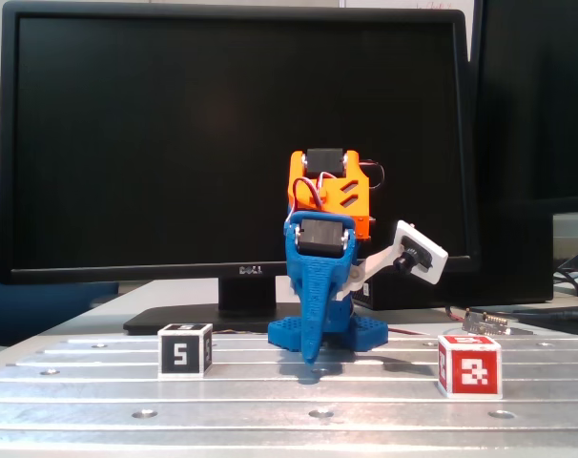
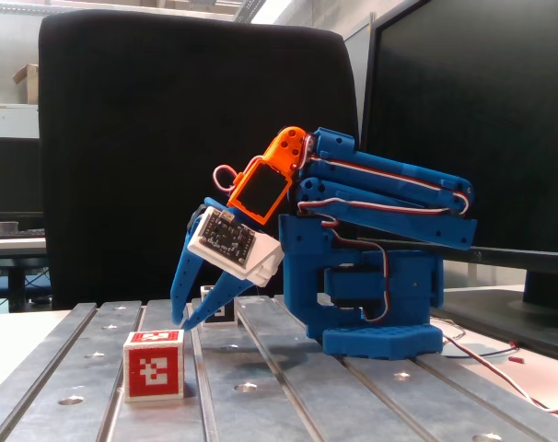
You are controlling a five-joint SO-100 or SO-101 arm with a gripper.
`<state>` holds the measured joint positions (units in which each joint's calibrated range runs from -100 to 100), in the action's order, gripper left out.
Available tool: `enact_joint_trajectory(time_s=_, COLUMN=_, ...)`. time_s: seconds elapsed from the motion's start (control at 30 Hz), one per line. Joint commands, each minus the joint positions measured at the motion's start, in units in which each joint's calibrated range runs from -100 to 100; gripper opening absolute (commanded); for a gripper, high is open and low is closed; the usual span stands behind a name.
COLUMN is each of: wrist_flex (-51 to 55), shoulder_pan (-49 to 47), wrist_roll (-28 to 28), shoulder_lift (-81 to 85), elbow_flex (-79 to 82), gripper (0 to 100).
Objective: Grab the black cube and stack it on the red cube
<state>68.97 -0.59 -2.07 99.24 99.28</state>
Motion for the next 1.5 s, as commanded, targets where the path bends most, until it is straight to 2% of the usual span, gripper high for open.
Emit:
enact_joint_trajectory(time_s=0.0, wrist_flex=2.9, shoulder_pan=-1.4, wrist_roll=4.0, shoulder_lift=0.2, elbow_flex=0.2, gripper=1)
enact_joint_trajectory(time_s=0.47, wrist_flex=2.3, shoulder_pan=-1.4, wrist_roll=4.2, shoulder_lift=0.3, elbow_flex=0.2, gripper=1)
enact_joint_trajectory(time_s=0.67, wrist_flex=-3.3, shoulder_pan=-1.3, wrist_roll=4.3, shoulder_lift=0.3, elbow_flex=0.2, gripper=1)
enact_joint_trajectory(time_s=1.13, wrist_flex=-5.0, shoulder_pan=-1.4, wrist_roll=5.9, shoulder_lift=0.1, elbow_flex=-0.6, gripper=1)
enact_joint_trajectory(time_s=1.33, wrist_flex=-4.2, shoulder_pan=-1.7, wrist_roll=5.7, shoulder_lift=-0.5, elbow_flex=-4.3, gripper=1)
enact_joint_trajectory(time_s=1.47, wrist_flex=-5.0, shoulder_pan=-1.8, wrist_roll=5.5, shoulder_lift=-6.7, elbow_flex=-9.1, gripper=1)
